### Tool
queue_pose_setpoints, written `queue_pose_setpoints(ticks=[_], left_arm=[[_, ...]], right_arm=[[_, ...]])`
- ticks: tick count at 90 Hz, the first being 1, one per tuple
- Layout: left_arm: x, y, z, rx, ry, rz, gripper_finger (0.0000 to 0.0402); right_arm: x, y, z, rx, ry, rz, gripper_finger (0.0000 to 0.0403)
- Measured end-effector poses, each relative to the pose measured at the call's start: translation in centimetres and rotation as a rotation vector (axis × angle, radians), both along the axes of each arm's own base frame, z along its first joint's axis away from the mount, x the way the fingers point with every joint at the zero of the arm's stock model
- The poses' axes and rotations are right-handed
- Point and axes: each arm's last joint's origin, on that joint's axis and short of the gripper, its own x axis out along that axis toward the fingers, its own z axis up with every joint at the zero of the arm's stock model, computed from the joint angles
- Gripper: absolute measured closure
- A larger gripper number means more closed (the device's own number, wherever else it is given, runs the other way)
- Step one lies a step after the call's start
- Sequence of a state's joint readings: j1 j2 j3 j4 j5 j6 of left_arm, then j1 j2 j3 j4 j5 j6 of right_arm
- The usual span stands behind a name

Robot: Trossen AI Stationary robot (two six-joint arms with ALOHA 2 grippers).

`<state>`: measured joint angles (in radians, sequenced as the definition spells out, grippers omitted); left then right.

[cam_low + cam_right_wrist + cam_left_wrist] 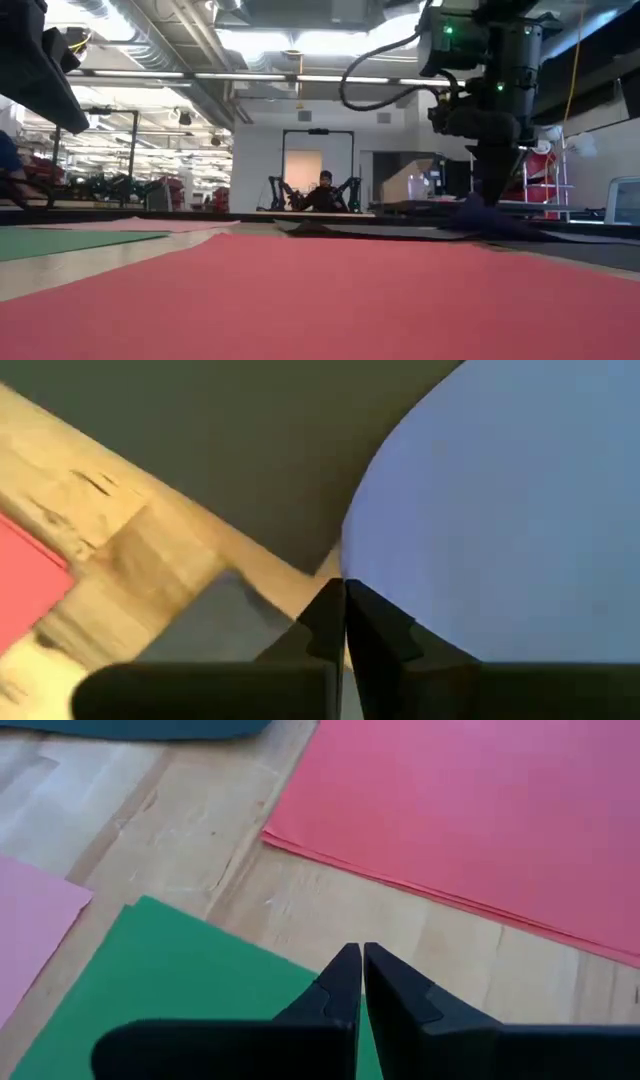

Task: Organize paper
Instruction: Stack the blue paper on top of the blue paper, then stack the black paper on top of the black paper

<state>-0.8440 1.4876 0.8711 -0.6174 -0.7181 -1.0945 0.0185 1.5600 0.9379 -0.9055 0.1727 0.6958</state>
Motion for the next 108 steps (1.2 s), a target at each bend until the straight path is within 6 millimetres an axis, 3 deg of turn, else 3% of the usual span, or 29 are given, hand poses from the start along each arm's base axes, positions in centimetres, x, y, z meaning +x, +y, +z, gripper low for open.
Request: queue_pose_setpoints(ticks=[18,73,108], left_arm=[[0.0,0.0,0.0,-0.001,0.000,0.000,0.0402],[0.0,0.0,0.0,-0.004,-0.001,0.003,0.0402],[0.0,0.0,0.0,-0.003,-0.001,0.002,0.0402]], right_arm=[[-0.8,-0.1,0.0,-0.021,0.079,0.002,0.0403],[-0.8,-0.4,0.0,-0.072,0.074,-0.037,0.0403],[-2.6,-0.3,-2.4,-0.030,0.131,-0.078,0.0396]])
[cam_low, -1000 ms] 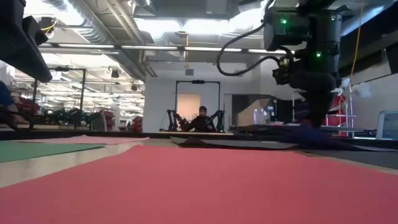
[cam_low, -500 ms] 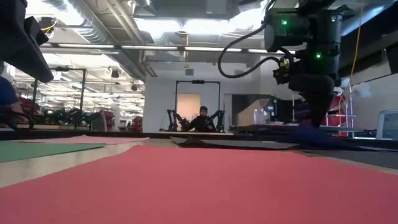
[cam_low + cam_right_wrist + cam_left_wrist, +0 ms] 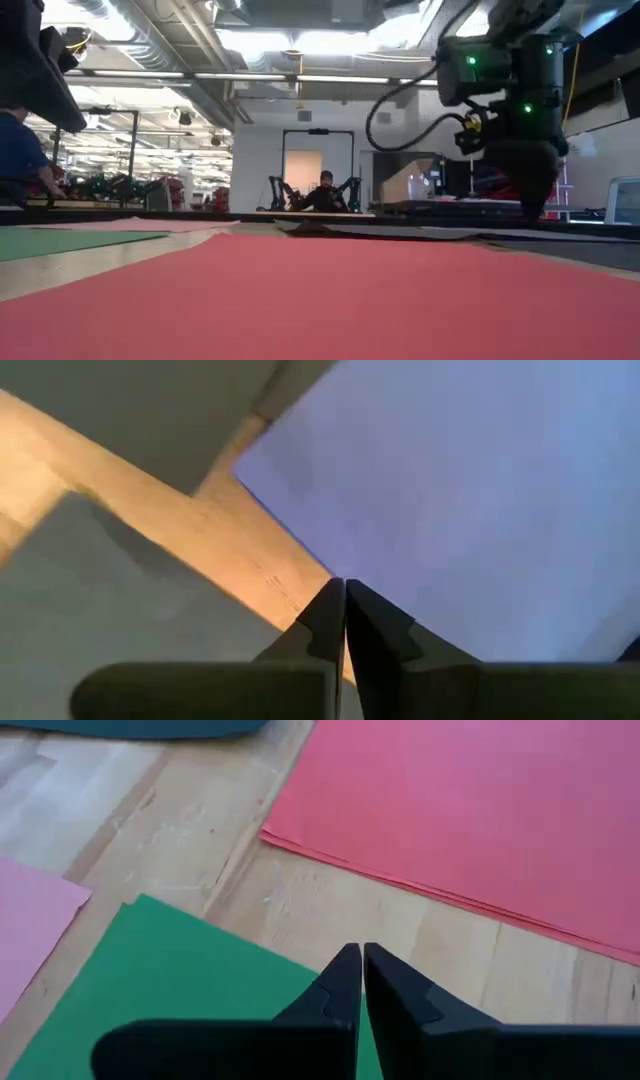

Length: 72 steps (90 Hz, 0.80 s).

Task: Organize paper
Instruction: Stack the black paper on top of the black paper

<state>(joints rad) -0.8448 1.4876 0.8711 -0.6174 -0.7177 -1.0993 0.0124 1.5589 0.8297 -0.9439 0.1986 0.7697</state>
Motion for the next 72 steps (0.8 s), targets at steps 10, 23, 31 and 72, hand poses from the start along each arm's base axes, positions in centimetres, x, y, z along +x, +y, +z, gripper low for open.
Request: queue_pose_setpoints(ticks=[10,23,31,72], left_arm=[[0.0,0.0,0.0,0.000,0.000,0.000,0.0402],[0.0,0.0,0.0,-0.001,0.000,0.001,0.0402],[0.0,0.0,0.0,0.000,0.000,0.001,0.0402],[0.0,0.1,0.0,0.001,0.001,0.003,0.0402]], right_arm=[[0.2,0.0,-0.1,0.007,-0.021,-0.004,0.0381],[0.4,0.0,-0.1,0.009,-0.037,0.017,0.0351],[0.6,0.0,0.0,0.009,-0.055,0.024,0.0336],[5.5,-0.2,0.4,-0.034,-0.394,0.289,0.0397]])
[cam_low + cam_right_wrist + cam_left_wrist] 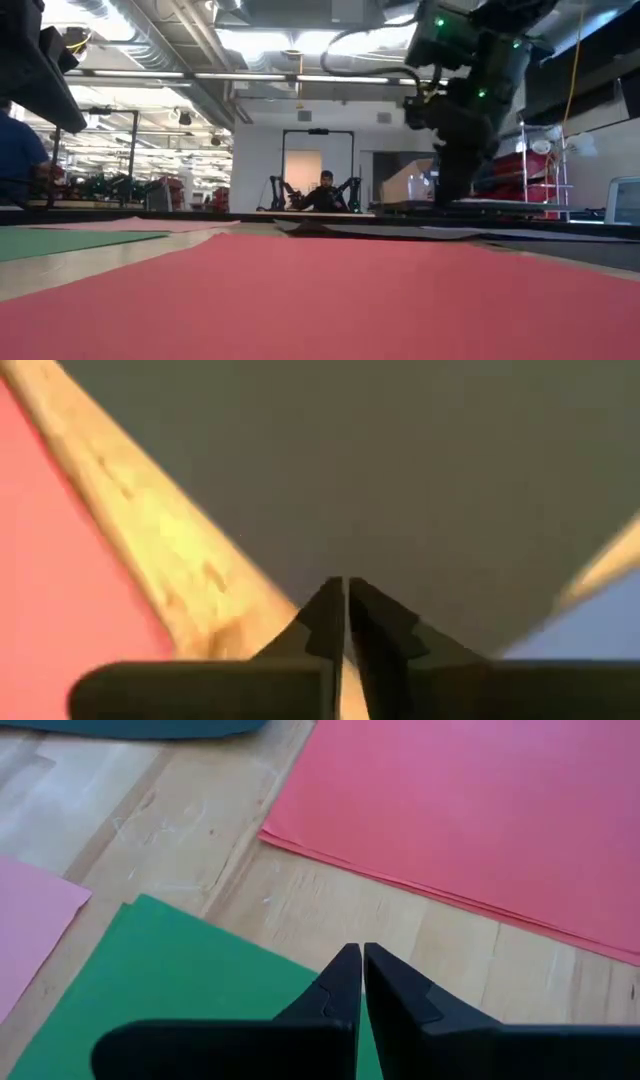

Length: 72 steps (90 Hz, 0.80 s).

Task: Organize paper
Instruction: Stack the black paper on top of the black paper

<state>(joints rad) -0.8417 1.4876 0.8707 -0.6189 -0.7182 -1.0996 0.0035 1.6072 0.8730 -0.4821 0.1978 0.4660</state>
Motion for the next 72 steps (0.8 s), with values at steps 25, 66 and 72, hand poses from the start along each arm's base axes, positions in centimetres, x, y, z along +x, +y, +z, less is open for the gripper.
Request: queue_pose_setpoints(ticks=[25,66,72], left_arm=[[0.0,0.0,0.0,0.010,-0.014,0.006,0.0402],[0.0,0.0,0.0,0.006,-0.015,0.010,0.0402],[0.0,0.0,0.0,0.006,-0.015,0.009,0.0402]], right_arm=[[1.8,-1.4,-3.3,0.045,0.011,-0.004,0.0402],[5.0,-2.2,-2.5,0.064,-0.204,0.067,0.0403],[5.9,-2.0,-0.6,0.070,-0.265,0.159,0.0403]])
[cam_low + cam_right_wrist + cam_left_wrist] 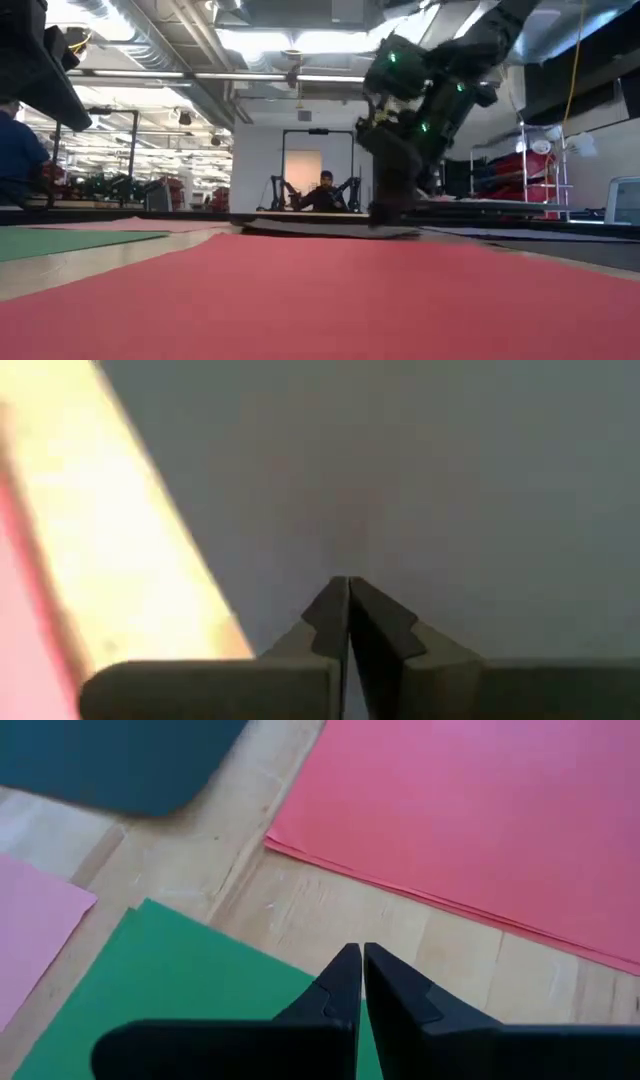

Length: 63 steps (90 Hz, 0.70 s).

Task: Organize paper
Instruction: Stack the black paper on top of the black paper

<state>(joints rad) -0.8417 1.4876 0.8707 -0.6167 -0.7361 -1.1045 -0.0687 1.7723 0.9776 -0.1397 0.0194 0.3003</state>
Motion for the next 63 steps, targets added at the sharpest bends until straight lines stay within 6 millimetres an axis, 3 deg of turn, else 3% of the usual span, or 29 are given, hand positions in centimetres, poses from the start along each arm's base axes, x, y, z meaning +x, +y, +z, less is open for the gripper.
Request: queue_pose_setpoints(ticks=[11,28,46,63], left_arm=[[0.0,0.0,0.0,0.002,0.001,-0.003,0.0402],[-0.1,0.0,0.0,0.007,0.003,-0.009,0.0402],[0.0,0.0,0.0,0.008,0.004,-0.010,0.0402],[0.0,0.0,0.0,0.008,0.003,-0.010,0.0402]], right_arm=[[0.7,1.5,2.7,-0.043,-0.008,0.163,0.0403],[0.2,4.4,5.0,-0.227,0.233,0.304,0.0396],[-1.3,7.2,3.8,-0.406,0.367,0.353,0.0331],[-2.4,7.6,1.8,-0.478,0.411,0.351,0.0266]])
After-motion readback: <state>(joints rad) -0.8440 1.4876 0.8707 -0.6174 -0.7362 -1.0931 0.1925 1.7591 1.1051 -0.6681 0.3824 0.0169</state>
